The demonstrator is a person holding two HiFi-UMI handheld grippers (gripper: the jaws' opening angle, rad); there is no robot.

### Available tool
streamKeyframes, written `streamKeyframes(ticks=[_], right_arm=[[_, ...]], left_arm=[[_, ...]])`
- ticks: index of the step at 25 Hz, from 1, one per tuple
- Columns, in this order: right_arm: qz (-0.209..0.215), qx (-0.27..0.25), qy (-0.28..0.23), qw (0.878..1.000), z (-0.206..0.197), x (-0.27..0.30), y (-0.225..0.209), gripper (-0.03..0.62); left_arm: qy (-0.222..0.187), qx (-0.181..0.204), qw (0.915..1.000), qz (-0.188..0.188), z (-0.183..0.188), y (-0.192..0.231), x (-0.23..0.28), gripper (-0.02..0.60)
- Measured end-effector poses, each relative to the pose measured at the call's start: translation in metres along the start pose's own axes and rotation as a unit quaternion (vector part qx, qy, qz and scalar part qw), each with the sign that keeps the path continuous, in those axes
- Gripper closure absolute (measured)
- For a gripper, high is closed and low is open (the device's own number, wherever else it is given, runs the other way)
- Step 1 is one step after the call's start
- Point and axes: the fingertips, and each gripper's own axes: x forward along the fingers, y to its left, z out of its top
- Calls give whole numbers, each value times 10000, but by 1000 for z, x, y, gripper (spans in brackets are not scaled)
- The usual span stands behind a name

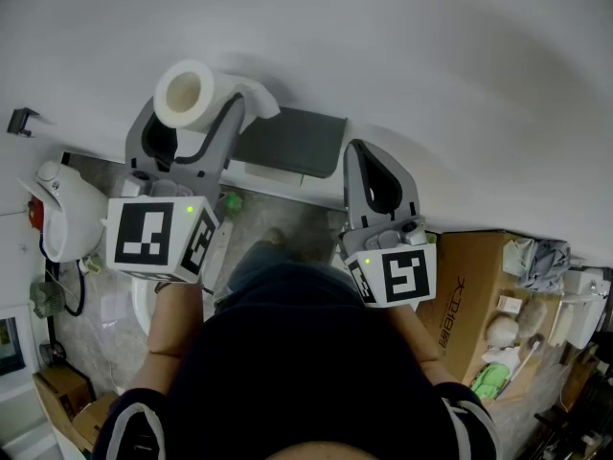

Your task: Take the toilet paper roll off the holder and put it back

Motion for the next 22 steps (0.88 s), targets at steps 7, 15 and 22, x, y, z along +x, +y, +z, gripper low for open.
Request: streamKeyframes(ticks=[7, 15, 22], right_arm=[[24, -7, 4, 10000, 2, -1, -1, 579], [26, -9, 0, 10000, 3, -3, 2, 579], [-25, 6, -53, 10000, 3, -9, 0, 579]], left_arm=[[10, 65, 9998, -176, -2, -19, 7, 278], [52, 96, 9993, -370, -8, -35, 12, 278], [83, 62, 9987, -493, -16, -49, 18, 278]])
